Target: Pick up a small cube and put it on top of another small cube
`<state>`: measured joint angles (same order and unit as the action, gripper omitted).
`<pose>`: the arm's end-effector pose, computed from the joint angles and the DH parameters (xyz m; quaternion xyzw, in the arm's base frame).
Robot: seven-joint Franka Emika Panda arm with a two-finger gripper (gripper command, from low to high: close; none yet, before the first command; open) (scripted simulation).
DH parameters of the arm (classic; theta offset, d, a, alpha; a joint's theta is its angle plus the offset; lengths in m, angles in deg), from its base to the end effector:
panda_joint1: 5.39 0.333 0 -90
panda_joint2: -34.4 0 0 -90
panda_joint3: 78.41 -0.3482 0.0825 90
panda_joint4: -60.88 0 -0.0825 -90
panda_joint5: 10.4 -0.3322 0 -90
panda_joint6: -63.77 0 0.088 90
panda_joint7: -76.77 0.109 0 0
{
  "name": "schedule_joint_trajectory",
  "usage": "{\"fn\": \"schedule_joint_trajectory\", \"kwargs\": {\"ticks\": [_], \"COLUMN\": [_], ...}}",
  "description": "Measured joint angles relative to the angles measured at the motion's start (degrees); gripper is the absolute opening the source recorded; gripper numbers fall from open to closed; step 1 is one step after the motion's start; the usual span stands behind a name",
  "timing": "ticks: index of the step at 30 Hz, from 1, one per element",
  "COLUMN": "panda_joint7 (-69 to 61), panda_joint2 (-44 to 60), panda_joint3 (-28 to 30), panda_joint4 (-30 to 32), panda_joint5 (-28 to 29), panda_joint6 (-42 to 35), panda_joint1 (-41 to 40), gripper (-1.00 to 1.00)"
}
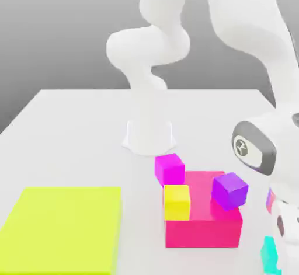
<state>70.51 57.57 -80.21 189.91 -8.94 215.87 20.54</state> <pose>0.4677 0.2462 0.2562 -0.9534 -0.3018 0.0007 0.0001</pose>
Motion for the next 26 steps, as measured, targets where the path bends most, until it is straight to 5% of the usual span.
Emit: {"fn": "schedule_joint_trajectory", "kwargs": {"ticks": [9, 18, 23, 24, 26], "panda_joint7": [8.5, 25.0, 27.4, 27.5, 27.5], "panda_joint2": [-17.9, -36.5, -30.6, -29.6, -29.6], "panda_joint3": [-0.2, -1.1, -1.6, -1.6, -1.6], "panda_joint4": [10.3, 21.4, 24.8, 25.1, 25.1], "panda_joint5": [-6.6, -3.6, -2.5, -2.3, -2.4], "panda_joint6": [-8.1, -15.1, -5.7, -4.5, -4.5], "panda_joint1": [-0.9, -3.3, -4.0, -4.0, -4.0], "gripper": [-1.00, -1.00, -1.00, 1.00, 1.00]}}
